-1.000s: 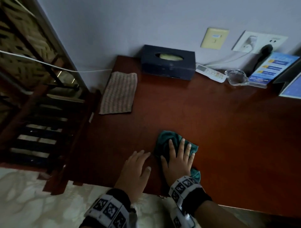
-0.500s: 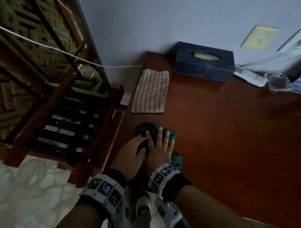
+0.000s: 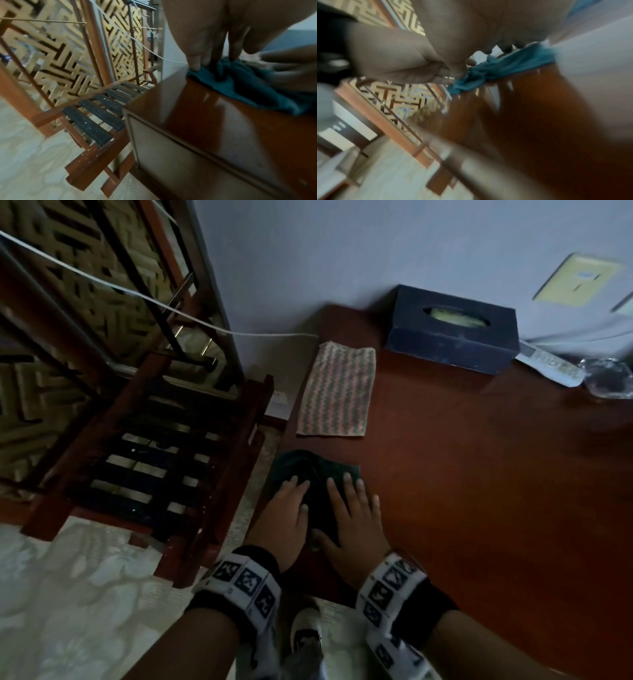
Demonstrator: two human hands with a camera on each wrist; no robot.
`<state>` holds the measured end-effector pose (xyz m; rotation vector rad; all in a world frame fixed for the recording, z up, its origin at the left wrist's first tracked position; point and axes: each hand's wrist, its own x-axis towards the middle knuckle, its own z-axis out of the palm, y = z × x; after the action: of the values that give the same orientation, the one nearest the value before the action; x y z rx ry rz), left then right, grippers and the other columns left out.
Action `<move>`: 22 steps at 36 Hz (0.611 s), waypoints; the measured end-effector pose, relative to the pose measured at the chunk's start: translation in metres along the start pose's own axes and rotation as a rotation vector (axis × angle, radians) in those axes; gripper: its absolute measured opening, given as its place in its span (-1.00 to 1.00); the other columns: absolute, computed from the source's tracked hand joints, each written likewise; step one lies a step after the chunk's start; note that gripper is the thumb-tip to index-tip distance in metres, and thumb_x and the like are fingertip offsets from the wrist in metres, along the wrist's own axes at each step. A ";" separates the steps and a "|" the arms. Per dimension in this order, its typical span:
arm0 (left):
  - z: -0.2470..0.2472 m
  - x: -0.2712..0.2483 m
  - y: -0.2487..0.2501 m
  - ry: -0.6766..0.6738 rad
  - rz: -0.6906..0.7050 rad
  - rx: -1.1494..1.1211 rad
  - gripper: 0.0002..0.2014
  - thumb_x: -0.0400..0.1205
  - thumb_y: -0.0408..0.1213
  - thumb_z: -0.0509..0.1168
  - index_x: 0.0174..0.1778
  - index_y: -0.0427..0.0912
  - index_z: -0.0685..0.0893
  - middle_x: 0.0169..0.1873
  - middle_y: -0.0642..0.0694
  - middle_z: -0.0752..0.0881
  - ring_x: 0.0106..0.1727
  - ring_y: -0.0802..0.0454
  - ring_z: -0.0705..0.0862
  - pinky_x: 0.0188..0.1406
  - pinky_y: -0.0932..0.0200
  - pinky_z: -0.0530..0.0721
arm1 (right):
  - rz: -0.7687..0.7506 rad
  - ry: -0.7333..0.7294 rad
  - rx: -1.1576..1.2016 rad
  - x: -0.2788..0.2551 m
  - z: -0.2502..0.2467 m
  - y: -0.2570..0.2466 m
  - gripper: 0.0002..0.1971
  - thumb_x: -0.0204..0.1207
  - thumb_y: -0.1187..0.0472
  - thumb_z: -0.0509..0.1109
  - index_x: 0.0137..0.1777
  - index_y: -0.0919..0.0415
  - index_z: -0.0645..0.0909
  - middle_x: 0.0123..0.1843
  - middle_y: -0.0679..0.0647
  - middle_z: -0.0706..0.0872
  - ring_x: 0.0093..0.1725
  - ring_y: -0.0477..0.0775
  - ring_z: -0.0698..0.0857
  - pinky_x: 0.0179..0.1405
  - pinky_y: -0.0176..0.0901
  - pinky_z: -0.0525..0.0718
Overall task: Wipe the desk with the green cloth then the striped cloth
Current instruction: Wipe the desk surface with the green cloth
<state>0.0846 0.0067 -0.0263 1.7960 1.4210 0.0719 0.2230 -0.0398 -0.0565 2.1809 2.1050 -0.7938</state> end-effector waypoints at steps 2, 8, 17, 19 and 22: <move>0.004 0.004 -0.001 -0.016 0.020 0.079 -0.50 0.79 -0.21 -0.06 0.67 -0.04 0.05 0.67 0.02 -0.06 0.67 0.08 -0.11 0.57 0.24 0.02 | 0.006 0.002 0.009 -0.014 0.004 0.008 -0.19 0.33 -0.30 -0.37 0.57 0.00 -0.41 0.62 0.01 -0.39 0.57 0.06 -0.44 0.48 0.02 -0.45; 0.006 0.006 -0.017 -0.051 0.091 0.290 -0.39 0.75 -0.37 0.03 0.68 0.00 -0.06 0.66 -0.02 -0.22 0.67 0.01 -0.18 0.61 0.13 0.15 | 0.037 0.153 -0.059 -0.043 0.010 0.012 -0.47 0.39 0.07 0.19 0.40 0.11 0.47 0.36 0.14 0.64 0.33 0.19 0.53 0.06 0.09 0.68; -0.014 0.004 -0.023 -0.229 0.157 0.425 -0.25 0.60 -0.47 0.28 0.64 0.07 0.10 0.67 -0.08 -0.16 0.67 -0.11 -0.14 0.62 -0.10 0.08 | 0.051 0.148 0.049 -0.050 0.013 -0.015 -0.57 0.33 -0.07 0.34 0.17 0.07 0.62 0.11 0.05 0.62 -0.04 0.10 0.67 -0.19 -0.04 0.67; -0.018 0.004 -0.029 -0.260 0.178 0.502 -0.22 0.59 -0.41 0.32 0.64 0.09 0.08 0.67 -0.09 -0.17 0.67 -0.13 -0.13 0.62 -0.11 0.08 | 0.065 0.182 0.062 -0.049 0.005 -0.016 -0.60 0.41 -0.16 0.15 0.10 0.01 0.61 0.07 0.01 0.60 -0.05 0.06 0.63 -0.19 -0.05 0.62; -0.022 -0.001 -0.029 -0.233 0.184 0.486 -0.22 0.58 -0.46 0.29 0.63 0.10 0.09 0.67 -0.08 -0.12 0.67 -0.12 -0.09 0.62 -0.09 0.09 | 0.082 0.279 0.089 -0.042 -0.011 -0.014 -0.68 0.45 -0.07 0.12 0.00 0.01 0.63 0.00 0.02 0.62 -0.15 0.08 0.63 -0.28 -0.08 0.58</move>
<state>0.0504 0.0192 -0.0291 2.2415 1.1671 -0.4074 0.2148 -0.0741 -0.0273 2.5390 2.1143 -0.6200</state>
